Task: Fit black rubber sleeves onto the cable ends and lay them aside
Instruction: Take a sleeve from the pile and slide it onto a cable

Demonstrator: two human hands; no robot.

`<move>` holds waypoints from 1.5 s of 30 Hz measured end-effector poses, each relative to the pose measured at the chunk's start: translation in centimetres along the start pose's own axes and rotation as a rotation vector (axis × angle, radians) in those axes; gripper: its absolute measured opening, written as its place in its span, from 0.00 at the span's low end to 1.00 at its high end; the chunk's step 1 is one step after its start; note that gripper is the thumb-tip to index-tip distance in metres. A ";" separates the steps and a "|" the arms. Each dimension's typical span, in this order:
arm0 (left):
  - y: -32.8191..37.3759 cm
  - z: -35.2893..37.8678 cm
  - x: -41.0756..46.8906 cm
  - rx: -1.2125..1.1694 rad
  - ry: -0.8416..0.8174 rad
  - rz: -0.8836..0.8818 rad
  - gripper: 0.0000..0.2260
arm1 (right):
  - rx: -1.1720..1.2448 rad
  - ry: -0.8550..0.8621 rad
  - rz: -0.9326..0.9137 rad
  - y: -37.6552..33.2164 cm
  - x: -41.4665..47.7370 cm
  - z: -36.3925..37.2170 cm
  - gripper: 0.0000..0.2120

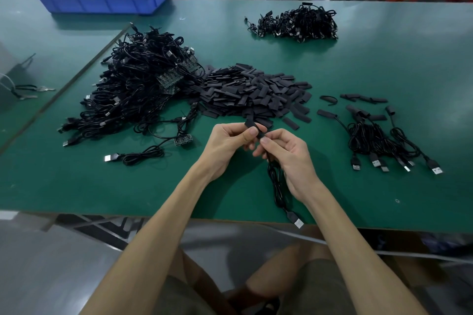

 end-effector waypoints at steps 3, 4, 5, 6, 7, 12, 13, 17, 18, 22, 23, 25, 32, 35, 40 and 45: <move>0.1 0.0 0.0 0.004 0.002 0.004 0.10 | -0.006 0.000 -0.003 0.0 0.0 0.1 0.02; 0.1 0.0 0.0 0.005 0.002 0.006 0.10 | -0.007 0.001 -0.004 0.0 0.1 0.1 0.03; 0.2 0.0 -0.1 0.005 0.001 0.008 0.10 | -0.007 0.002 -0.004 0.0 0.1 0.0 0.03; 0.2 0.1 -0.1 0.005 -0.003 0.012 0.10 | -0.006 0.004 -0.005 0.1 0.1 0.0 0.03; 0.2 0.1 -0.1 0.006 -0.005 0.013 0.10 | -0.006 0.008 -0.008 0.0 0.1 0.0 0.03; 0.0 0.2 0.1 0.005 0.079 -0.046 0.16 | -0.019 0.032 -0.027 0.1 0.1 0.1 0.03; 0.0 0.2 0.2 0.008 0.095 -0.046 0.16 | -0.024 0.029 -0.029 0.1 0.1 0.1 0.03; 0.0 -0.3 0.2 0.002 0.153 -0.030 0.15 | -0.051 -0.004 -0.029 0.2 0.0 0.2 0.05; 0.1 -0.5 0.2 -0.015 0.171 -0.036 0.15 | -0.067 -0.014 -0.029 0.2 0.0 0.3 0.06; 0.2 -0.7 0.2 -0.021 0.204 -0.026 0.17 | -0.127 -0.020 -0.044 0.4 -0.1 0.3 0.04; 0.2 -0.5 0.2 -0.007 0.198 -0.022 0.18 | -0.124 -0.004 -0.049 0.4 0.0 0.2 0.04; 0.3 -0.1 0.1 0.054 0.194 -0.020 0.19 | -0.083 0.063 -0.055 0.3 0.1 -0.1 0.03; 1.3 2.2 -1.1 0.662 -0.029 0.125 0.16 | 0.021 0.246 -0.041 0.1 0.1 -0.9 0.04; 1.5 2.3 -2.1 0.794 -0.188 0.087 0.17 | 0.071 0.308 -0.004 0.1 0.2 -1.1 0.02; 3.1 2.9 -2.6 0.706 -0.243 0.016 0.13 | 0.078 0.318 0.065 0.0 0.0 -0.9 0.12; 6.8 6.1 0.4 0.556 -0.202 -0.001 0.16 | 0.061 0.271 -0.002 0.2 0.1 -0.7 0.12</move>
Point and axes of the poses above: each hand's wrist, its own x-axis towards the middle knuckle, its own z-axis out of the palm, y = z × x, the point moved 4 cm from there along x, towards the middle knuckle, and after that the axes turned 13 degrees about y, right-handed, at the moved point
